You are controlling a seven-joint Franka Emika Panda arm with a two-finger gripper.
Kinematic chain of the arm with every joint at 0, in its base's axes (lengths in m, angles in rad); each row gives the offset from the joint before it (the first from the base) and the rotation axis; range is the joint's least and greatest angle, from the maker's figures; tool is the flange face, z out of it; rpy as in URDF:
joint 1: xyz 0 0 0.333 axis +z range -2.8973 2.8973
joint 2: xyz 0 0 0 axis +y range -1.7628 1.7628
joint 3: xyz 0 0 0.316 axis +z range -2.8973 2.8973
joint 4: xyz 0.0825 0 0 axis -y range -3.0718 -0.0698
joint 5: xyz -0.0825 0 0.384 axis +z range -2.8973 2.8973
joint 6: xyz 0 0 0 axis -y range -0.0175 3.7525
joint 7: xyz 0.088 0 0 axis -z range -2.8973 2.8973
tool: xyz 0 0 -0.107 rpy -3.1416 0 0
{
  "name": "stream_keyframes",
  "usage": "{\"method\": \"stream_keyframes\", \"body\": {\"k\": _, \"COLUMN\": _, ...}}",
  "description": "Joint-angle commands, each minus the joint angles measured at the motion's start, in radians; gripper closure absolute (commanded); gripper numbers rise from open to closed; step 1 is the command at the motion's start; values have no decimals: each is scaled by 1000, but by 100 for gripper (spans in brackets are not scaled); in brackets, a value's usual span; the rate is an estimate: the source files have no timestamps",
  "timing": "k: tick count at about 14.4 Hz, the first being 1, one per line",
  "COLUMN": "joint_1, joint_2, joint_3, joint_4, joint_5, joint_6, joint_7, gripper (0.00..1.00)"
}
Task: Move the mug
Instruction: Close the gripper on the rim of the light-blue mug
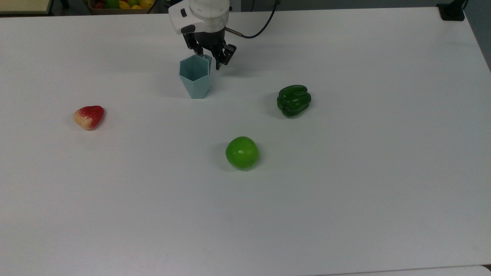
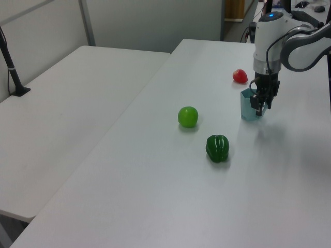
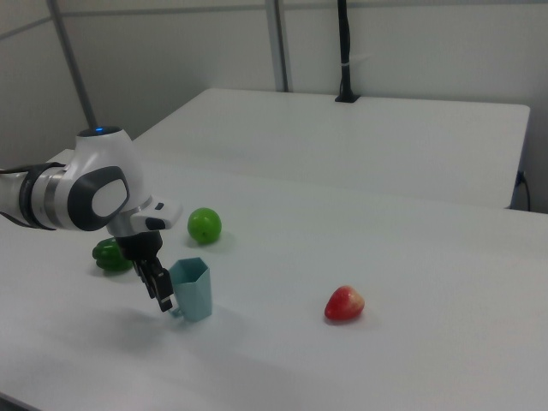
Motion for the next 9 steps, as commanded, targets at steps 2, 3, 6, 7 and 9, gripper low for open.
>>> {"method": "stream_keyframes", "body": {"k": 2, "joint_1": 5, "joint_2": -11, "joint_3": -7, "joint_4": -19, "joint_5": -21, "joint_6": 38, "joint_7": 32, "gripper": 56}}
{"method": "stream_keyframes", "body": {"k": 3, "joint_1": 5, "joint_2": -11, "joint_3": -7, "joint_4": -20, "joint_5": -23, "joint_6": 36, "joint_7": 30, "gripper": 60}}
{"method": "stream_keyframes", "body": {"k": 6, "joint_1": 1, "joint_2": -17, "joint_3": -7, "joint_4": -20, "joint_5": -23, "joint_6": 36, "joint_7": 30, "gripper": 81}}
{"method": "stream_keyframes", "body": {"k": 7, "joint_1": 1, "joint_2": -17, "joint_3": -9, "joint_4": -19, "joint_5": -21, "joint_6": 36, "joint_7": 30, "gripper": 83}}
{"method": "stream_keyframes", "body": {"k": 9, "joint_1": 1, "joint_2": -19, "joint_3": -9, "joint_4": -20, "joint_5": -23, "joint_6": 36, "joint_7": 30, "gripper": 84}}
